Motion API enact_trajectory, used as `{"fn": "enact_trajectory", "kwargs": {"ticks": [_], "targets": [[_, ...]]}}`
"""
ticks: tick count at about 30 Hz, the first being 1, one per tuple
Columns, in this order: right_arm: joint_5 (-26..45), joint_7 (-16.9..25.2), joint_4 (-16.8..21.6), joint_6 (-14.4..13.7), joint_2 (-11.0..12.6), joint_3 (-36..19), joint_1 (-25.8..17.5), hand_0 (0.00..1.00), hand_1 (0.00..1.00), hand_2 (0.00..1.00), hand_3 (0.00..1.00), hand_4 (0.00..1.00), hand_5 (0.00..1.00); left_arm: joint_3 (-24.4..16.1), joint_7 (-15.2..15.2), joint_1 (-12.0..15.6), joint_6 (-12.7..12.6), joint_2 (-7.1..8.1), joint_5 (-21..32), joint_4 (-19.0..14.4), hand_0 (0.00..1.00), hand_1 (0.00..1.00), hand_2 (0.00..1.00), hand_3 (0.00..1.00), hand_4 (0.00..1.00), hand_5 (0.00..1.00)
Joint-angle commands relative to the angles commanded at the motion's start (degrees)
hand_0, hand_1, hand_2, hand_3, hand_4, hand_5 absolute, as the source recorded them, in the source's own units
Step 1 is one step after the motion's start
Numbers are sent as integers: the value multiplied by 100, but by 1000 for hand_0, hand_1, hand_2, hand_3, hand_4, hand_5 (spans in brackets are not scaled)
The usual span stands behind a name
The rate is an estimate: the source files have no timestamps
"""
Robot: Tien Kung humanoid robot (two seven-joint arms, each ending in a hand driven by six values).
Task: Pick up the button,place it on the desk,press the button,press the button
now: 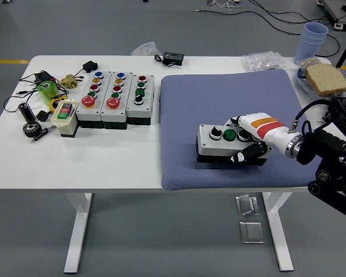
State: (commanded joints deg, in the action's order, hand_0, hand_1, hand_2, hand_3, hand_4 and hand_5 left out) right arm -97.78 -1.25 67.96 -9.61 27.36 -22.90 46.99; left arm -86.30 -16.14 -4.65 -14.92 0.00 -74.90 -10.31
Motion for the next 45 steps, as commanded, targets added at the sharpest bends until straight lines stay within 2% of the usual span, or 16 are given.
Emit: {"fn": "enact_trajectory", "kwargs": {"ticks": [8, 9, 14, 15, 19, 20, 26, 27, 32, 33, 38, 39, 44, 45], "targets": [[-295, -364, -137, 215, -122, -66, 34, 189, 2, 285, 468, 782, 79, 45, 7, -17, -4, 0, 73, 0, 530, 419, 417, 433, 248, 506], [-329, -373, -162, 220, -137, -55, 42, 201, 80, 363, 499, 790, 97, 44, 7, -20, -9, 0, 87, 0, 530, 419, 417, 433, 246, 507], [-470, -527, -273, 314, -211, -96, 40, 201, 80, 363, 499, 790, 97, 33, 3, -26, -12, 0, 71, 0, 530, 419, 417, 433, 246, 507], [-506, -540, -300, 323, -221, -100, 40, 305, 206, 441, 540, 808, 122, 31, 3, -25, -13, 0, 72, 0, 529, 419, 417, 434, 247, 509], [-572, -550, -352, 323, -226, -118, 12, 305, 206, 441, 540, 808, 122, 32, 3, -15, -12, 0, 68, 0, 529, 419, 417, 434, 247, 509], [-592, -581, -357, 382, -221, -137, -2, 478, 385, 532, 579, 810, 100, 24, 1, -14, -11, 0, 48, 0, 529, 420, 417, 435, 248, 510], [-721, -704, -406, 638, -210, -199, -33, 478, 385, 532, 579, 810, 100, 22, -2, -18, -8, 0, 31, 0, 529, 420, 417, 435, 248, 510], [-731, -718, -413, 662, -212, -201, -34, 739, 634, 718, 728, 839, 101, 20, -3, -17, -8, 0, 26, 0, 529, 420, 417, 433, 248, 510], [-809, -725, -454, 714, -237, -200, -49, 739, 634, 718, 728, 839, 101, 21, -10, 11, -3, 0, 11, 0, 529, 420, 417, 433, 248, 510], [-825, -719, -456, 707, -243, -211, -59, 858, 736, 853, 816, 863, 77, 12, -13, 17, 0, 0, -7, 0, 529, 420, 417, 434, 247, 510], [-829, -683, -451, 664, -202, -257, -85, 858, 736, 853, 816, 863, 77, -10, -21, 3, 14, 0, -84, 0, 529, 420, 417, 434, 247, 510], [-829, -678, -447, 665, -186, -266, -89, 883, 779, 887, 959, 898, 84, -10, -18, -3, 14, 0, -82, 0, 529, 420, 417, 433, 248, 509], [-807, -658, -413, 678, -124, -320, -147, 883, 779, 887, 959, 898, 84, 20, 10, 6, -2, 0, 50, 0, 529, 420, 417, 433, 248, 509], [-806, -655, -411, 680, -119, -332, -158, 914, 813, 934, 998, 931, 92, 23, 11, 2, 0, 0, 46, 0, 529, 420, 417, 433, 249, 509]]}}
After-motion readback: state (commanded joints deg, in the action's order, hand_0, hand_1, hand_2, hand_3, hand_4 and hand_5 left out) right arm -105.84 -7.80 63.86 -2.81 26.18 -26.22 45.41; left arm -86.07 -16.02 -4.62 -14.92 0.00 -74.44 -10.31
